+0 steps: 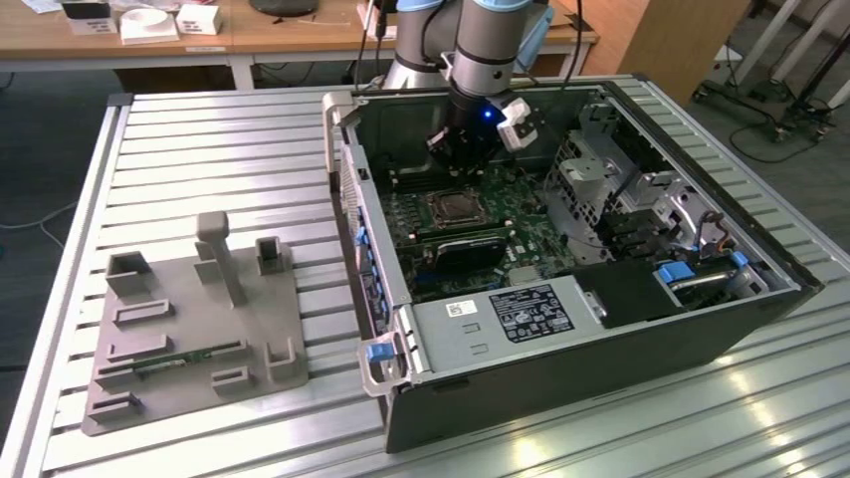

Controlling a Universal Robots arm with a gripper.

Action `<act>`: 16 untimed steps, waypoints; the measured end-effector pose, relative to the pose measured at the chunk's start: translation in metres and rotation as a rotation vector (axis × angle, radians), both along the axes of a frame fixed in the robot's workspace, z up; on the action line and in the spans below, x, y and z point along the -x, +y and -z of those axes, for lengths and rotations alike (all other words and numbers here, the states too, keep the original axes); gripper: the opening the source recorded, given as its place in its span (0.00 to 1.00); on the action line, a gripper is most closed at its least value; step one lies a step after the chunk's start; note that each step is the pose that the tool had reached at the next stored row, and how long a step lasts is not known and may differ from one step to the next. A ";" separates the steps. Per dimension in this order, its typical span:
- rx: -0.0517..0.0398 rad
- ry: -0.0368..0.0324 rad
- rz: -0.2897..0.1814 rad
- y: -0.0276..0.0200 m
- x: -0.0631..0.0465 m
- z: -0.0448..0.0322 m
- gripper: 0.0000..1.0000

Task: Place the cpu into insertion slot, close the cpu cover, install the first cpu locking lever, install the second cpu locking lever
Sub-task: 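Install the first cpu locking lever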

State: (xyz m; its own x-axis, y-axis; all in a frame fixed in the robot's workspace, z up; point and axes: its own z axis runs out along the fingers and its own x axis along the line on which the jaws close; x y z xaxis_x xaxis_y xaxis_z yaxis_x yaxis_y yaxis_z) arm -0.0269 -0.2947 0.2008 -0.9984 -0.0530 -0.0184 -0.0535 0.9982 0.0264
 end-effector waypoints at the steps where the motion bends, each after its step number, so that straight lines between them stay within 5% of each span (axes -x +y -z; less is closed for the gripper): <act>1: 0.0031 0.0001 0.000 0.0000 0.000 0.0003 0.10; 6: 0.0129 0.0002 0.000 -0.0001 0.000 0.0009 0.10; 16: 0.0143 0.0001 0.000 0.0002 0.000 0.0009 0.10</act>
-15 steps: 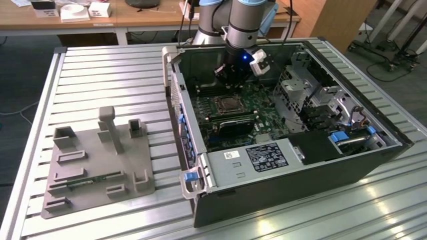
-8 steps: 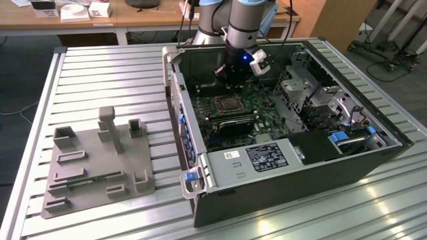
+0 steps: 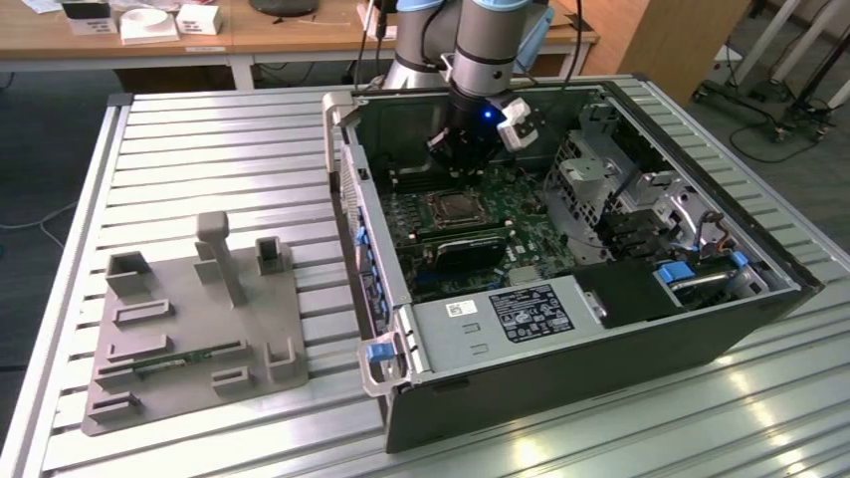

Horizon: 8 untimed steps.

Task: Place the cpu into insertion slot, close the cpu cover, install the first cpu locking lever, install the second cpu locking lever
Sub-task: 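Install the first cpu locking lever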

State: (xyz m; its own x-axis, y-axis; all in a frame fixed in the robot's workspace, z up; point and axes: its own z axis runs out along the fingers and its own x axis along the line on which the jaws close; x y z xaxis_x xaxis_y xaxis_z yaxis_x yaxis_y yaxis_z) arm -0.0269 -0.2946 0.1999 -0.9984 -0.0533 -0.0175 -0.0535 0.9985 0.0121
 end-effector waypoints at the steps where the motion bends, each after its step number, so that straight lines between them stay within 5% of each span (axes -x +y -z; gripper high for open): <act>1: 0.0001 0.0001 0.000 0.0001 0.000 -0.0001 0.10; 5: 0.0003 -0.0001 0.000 0.0003 0.000 -0.0003 0.10; 8: 0.0090 -0.0001 0.000 0.0004 0.000 -0.0002 0.10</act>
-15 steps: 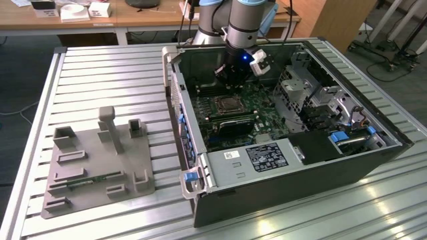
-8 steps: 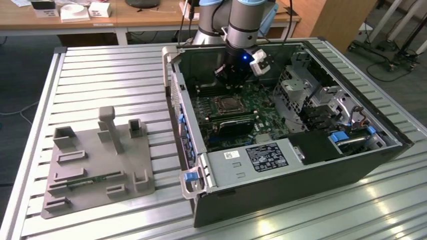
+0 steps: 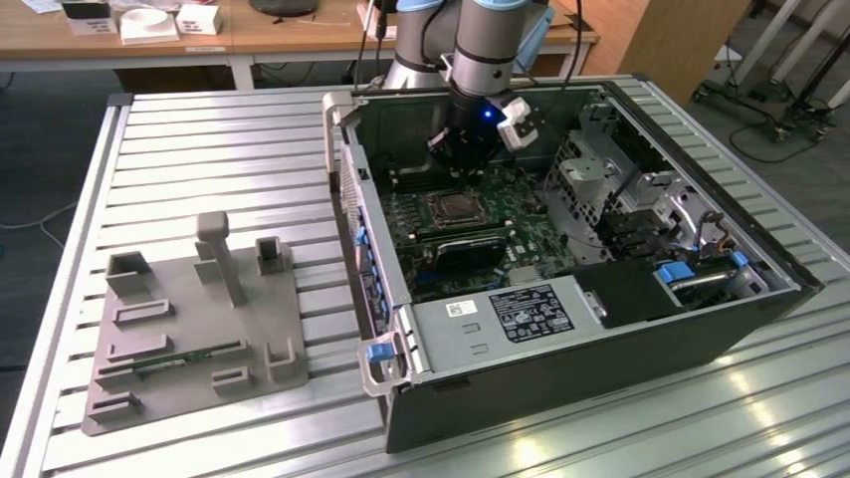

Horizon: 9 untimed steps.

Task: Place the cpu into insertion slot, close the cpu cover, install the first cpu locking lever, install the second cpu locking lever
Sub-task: 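Install the first cpu locking lever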

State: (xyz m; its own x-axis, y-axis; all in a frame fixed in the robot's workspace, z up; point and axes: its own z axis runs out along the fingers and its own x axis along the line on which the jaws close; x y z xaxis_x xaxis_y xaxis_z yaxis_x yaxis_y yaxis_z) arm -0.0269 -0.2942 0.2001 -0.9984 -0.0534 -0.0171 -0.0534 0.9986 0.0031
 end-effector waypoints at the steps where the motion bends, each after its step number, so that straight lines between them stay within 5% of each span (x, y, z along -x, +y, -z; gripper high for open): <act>1: 0.0067 0.0001 0.000 0.0000 0.000 0.0000 0.10; 9: 0.0547 0.0001 0.000 0.0000 0.000 0.0011 0.10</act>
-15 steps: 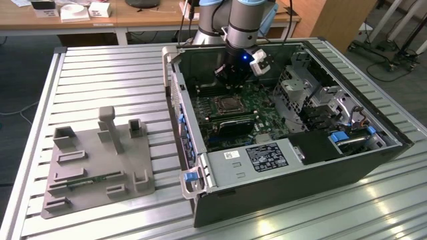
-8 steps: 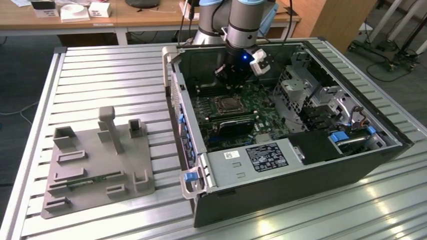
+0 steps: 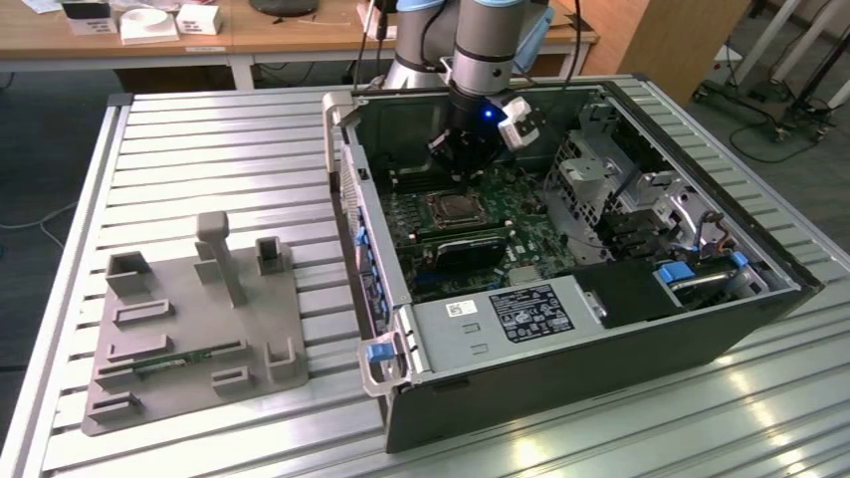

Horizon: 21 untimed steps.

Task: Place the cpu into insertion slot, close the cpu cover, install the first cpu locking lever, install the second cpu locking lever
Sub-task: 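Install the first cpu locking lever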

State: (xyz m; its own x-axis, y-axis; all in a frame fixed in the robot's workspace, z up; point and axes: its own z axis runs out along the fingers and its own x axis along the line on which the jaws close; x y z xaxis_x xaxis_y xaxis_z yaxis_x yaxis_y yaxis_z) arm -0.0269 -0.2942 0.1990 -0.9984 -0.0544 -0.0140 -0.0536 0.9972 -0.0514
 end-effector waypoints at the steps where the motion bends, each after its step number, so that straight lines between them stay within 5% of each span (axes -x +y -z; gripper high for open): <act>1: 0.0049 0.0001 0.000 0.0000 0.000 0.0003 0.10; 10: 0.0347 0.0006 0.000 0.0026 0.000 0.0038 0.10; 21: 0.0402 0.0041 0.000 0.0034 0.000 0.0039 0.10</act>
